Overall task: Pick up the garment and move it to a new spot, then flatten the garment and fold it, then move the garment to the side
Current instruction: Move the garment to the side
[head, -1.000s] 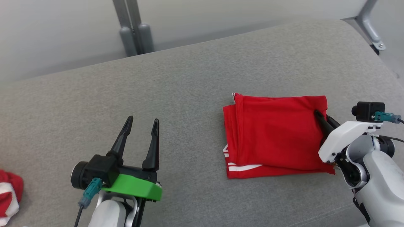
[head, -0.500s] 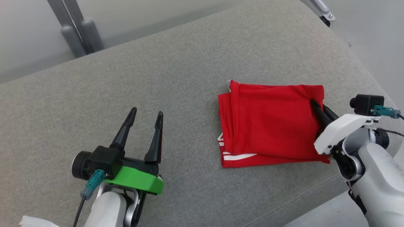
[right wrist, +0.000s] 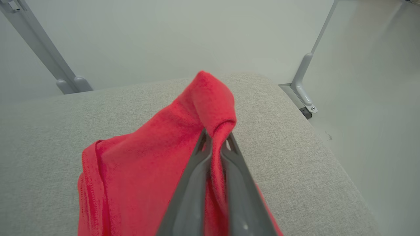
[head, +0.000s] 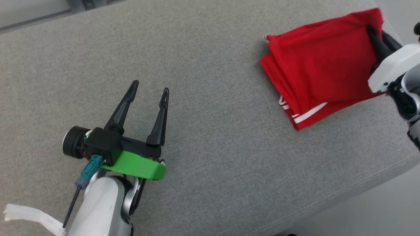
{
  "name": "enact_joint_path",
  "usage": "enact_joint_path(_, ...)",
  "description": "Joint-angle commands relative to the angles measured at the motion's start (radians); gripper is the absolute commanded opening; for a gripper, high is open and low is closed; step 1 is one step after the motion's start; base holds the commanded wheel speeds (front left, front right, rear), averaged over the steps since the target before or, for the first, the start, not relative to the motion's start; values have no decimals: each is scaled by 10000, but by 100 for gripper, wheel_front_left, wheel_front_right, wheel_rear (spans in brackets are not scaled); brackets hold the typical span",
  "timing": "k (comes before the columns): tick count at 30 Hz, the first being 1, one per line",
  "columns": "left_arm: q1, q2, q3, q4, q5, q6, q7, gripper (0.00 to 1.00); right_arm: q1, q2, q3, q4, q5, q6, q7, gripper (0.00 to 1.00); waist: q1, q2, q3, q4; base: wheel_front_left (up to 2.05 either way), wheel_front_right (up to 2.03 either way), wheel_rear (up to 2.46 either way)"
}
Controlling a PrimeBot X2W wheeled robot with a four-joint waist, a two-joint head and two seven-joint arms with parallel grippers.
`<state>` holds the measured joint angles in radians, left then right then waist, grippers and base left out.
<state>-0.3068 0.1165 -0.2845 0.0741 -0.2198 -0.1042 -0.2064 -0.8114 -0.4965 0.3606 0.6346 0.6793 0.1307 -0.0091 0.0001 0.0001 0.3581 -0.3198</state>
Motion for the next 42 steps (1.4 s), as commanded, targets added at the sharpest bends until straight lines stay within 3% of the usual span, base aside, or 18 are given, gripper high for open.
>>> enact_joint_path(1,-291,120,-7,-99,138,-8,-2,100,-384,-279,8,202,88,1,18,0,-1,-1,1088,710,0,0,0)
enact_joint_path(9,-651,127,-187,-344,195,24,-37,100,-1709,-1760,318,1594,348,1,108,0,-1,-1,1883,1408,0,0,0)
enact_joint_path(15,-747,166,-257,-326,220,84,-31,100,-2440,-2369,309,2881,317,1,-144,0,-1,-1,2088,1713,0,0,0)
enact_joint_path(16,-760,169,-266,-320,224,96,-20,100,-2583,-2426,360,3093,214,1,-269,31,-1,-1,2112,1755,0,0,0)
enact_joint_path(17,-765,173,-265,-315,222,94,-21,100,-2695,-2464,401,3282,124,1,-386,53,-1,-1,2123,1787,0,0,0)
enact_joint_path(18,-769,181,-269,-302,204,99,-32,100,-2792,-2465,422,3530,71,1,-514,100,-1,-1,2124,1824,0,0,0)
enact_joint_path(24,-618,123,-220,-145,42,185,-186,100,-3254,-2263,433,4883,-710,1,-1626,100,-1,-1,1742,1976,0,0,0)
enact_joint_path(30,-267,47,-35,155,-164,274,-423,100,-3203,-1762,585,4823,-1273,1,-2436,100,-1,-1,649,2102,0,0,0)
enact_joint_path(34,65,11,118,320,-344,340,-523,100,-2718,-1482,559,4009,-1489,1,-2559,100,-1,-1,-308,2225,0,0,0)
enact_joint_path(42,988,58,447,627,-685,533,-568,100,-616,-1000,-39,771,-1441,1,-2559,100,-1,-1,-1980,2541,0,0,0)
